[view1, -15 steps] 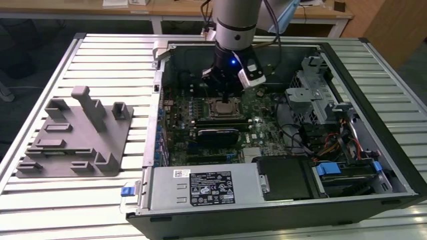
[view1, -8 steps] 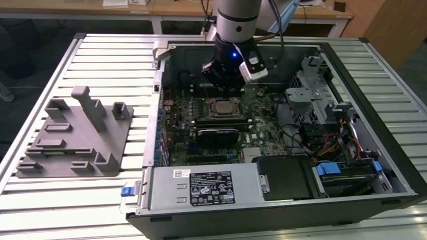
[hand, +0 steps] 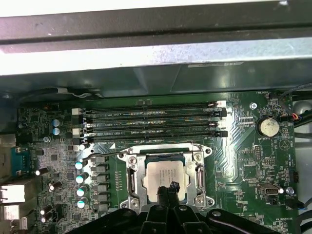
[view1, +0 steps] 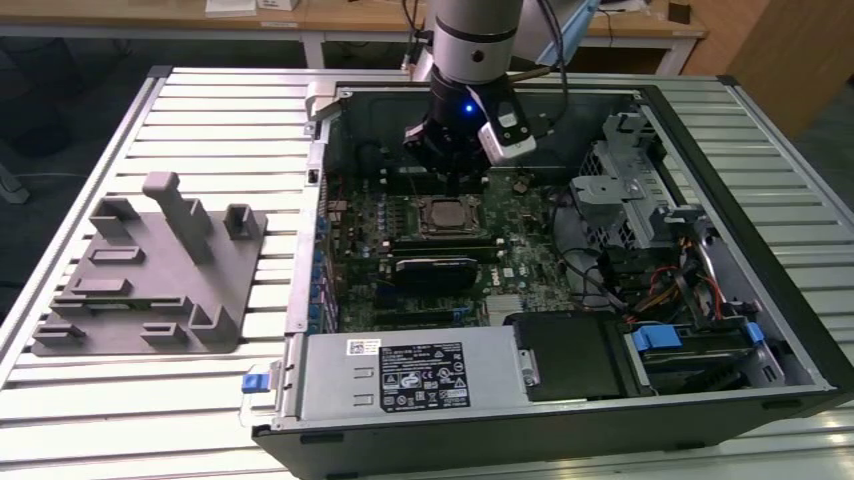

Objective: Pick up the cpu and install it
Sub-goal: 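Install the first cpu locking lever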

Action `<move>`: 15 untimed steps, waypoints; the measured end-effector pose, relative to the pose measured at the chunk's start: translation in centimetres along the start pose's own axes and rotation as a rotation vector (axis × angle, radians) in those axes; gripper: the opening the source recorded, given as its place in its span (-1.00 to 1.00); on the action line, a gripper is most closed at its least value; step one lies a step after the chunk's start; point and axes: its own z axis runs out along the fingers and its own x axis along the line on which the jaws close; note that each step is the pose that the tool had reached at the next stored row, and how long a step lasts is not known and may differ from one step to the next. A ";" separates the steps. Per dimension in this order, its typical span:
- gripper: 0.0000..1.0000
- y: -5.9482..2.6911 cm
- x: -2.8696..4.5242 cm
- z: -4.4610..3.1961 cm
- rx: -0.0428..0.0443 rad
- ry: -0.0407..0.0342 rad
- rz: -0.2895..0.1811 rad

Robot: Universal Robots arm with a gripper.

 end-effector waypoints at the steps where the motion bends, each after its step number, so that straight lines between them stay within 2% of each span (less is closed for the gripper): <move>1: -0.79 0.00 0.00 0.00 0.0000 0.0000 0.000; 8: -0.79 0.00 0.07 -0.02 0.0001 0.0000 0.000; 12: -0.79 -0.05 0.81 -0.01 0.0001 0.0000 0.000; 15: -0.79 -0.11 1.67 0.00 0.0000 0.0000 0.000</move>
